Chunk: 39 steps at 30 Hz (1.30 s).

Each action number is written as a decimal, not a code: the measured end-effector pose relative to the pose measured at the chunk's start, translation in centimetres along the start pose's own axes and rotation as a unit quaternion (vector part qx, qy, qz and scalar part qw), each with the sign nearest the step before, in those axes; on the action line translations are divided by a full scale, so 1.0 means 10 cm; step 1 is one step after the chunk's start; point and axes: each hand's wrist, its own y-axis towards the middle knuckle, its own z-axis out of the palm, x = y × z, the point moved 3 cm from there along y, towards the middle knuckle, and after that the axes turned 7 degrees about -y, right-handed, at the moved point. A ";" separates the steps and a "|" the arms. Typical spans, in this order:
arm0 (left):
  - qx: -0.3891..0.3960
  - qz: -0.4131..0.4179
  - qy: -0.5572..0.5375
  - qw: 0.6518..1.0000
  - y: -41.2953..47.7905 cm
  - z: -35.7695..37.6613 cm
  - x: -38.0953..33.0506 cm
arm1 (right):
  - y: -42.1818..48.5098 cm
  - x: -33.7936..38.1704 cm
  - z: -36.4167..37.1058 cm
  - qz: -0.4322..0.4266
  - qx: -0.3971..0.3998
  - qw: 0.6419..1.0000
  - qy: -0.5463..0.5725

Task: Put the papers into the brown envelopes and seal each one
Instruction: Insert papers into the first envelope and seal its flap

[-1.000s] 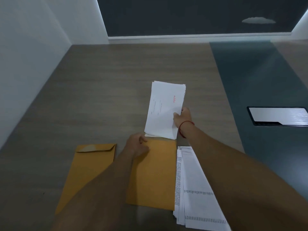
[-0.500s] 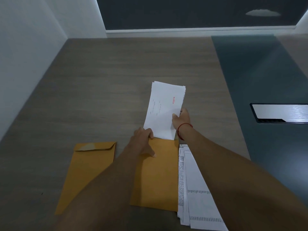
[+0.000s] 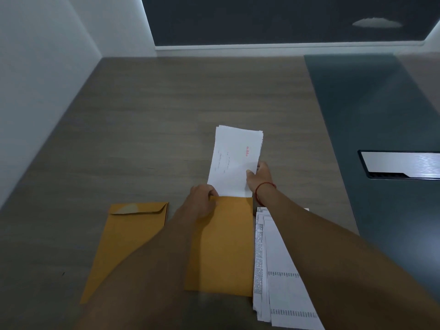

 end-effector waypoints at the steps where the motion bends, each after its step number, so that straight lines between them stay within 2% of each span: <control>1: -0.008 0.004 -0.007 1.000 0.00 -0.01 -0.01 | -0.01 0.00 -0.01 -0.007 0.003 1.000 -0.020; 9: -0.045 -0.036 -0.018 0.998 0.02 -0.01 -0.11 | -0.14 -0.03 -0.02 -0.075 0.043 0.988 -0.126; 15: -0.078 -0.018 -0.008 0.997 -0.01 -0.04 -0.17 | -0.13 -0.02 -0.12 -0.096 0.049 0.983 -0.148; 21: -0.062 -0.023 0.008 0.998 -0.03 -0.02 -0.18 | -0.18 -0.07 -0.11 -0.100 0.100 0.975 -0.172; 27: -0.049 0.011 0.003 0.999 -0.04 -0.03 -0.25 | -0.05 0.27 -0.14 -0.120 0.046 0.986 -0.109; 33: -0.065 0.046 0.015 0.997 -0.03 -0.11 -0.23 | -0.08 0.08 -0.06 -0.112 0.107 0.958 -0.242; 37: -0.059 0.053 0.032 0.996 -0.04 -0.10 -0.23 | -0.03 0.32 -0.12 -0.147 0.031 0.976 -0.157; 39: -0.064 0.050 0.032 0.996 -0.03 -0.09 -0.24 | -0.02 0.39 -0.10 -0.156 0.020 0.978 -0.139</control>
